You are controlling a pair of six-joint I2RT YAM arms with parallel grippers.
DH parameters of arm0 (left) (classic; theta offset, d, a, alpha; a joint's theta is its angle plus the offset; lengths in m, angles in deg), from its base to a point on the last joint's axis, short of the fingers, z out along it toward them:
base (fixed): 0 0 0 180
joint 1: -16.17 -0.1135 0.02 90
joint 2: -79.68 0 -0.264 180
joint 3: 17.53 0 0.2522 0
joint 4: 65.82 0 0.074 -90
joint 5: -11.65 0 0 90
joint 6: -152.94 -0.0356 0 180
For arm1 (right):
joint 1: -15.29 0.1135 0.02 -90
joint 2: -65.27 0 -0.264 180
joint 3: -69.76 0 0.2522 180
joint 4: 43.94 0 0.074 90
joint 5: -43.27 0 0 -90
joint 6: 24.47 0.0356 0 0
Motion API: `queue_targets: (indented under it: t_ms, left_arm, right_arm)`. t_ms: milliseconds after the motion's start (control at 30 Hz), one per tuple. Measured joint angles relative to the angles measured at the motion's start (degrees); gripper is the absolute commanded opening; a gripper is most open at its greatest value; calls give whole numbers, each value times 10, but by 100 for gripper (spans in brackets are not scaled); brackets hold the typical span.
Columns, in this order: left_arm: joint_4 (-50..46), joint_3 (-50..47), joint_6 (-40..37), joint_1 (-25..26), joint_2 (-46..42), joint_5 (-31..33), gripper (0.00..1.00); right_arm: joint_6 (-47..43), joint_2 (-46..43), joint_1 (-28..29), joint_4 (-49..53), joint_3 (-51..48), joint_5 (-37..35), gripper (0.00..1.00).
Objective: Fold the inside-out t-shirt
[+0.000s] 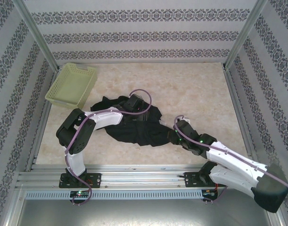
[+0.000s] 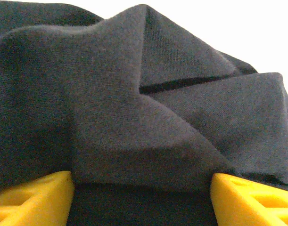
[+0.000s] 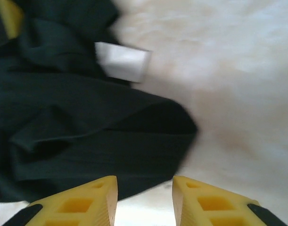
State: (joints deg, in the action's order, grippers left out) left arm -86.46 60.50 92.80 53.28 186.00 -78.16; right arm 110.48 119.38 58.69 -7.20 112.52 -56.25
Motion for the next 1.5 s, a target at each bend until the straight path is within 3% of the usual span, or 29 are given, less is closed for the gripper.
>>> queue_targets:
  t_ms: [133,300,400,567,767,967,1100,1300,1500]
  left_arm:
    - [3,-3,0,2,-2,0,76]
    - [3,-3,0,3,-2,1,76]
    - [5,-7,0,3,-4,1,76]
    - [7,-9,0,3,-6,1,76]
    - [8,-9,0,3,-6,1,76]
    - [8,-9,1,3,-6,1,76]
    - [7,-9,2,3,-6,3,76]
    - [7,-9,2,4,-6,7,76]
    - [7,-10,1,7,-15,-5,83]
  right_arm:
    - [5,92,37,-56,37,16,40]
    - [25,169,40,-145,43,53,47]
    - [31,201,44,-169,52,62,45]
    - [27,238,44,-186,78,58,30]
    - [19,254,44,-184,100,42,27]
    - [14,260,44,-175,104,36,0]
    - [9,241,44,-155,104,22,0]
    - [-7,103,38,-73,104,-34,0]
    - [-20,-32,-28,-12,98,-48,0]
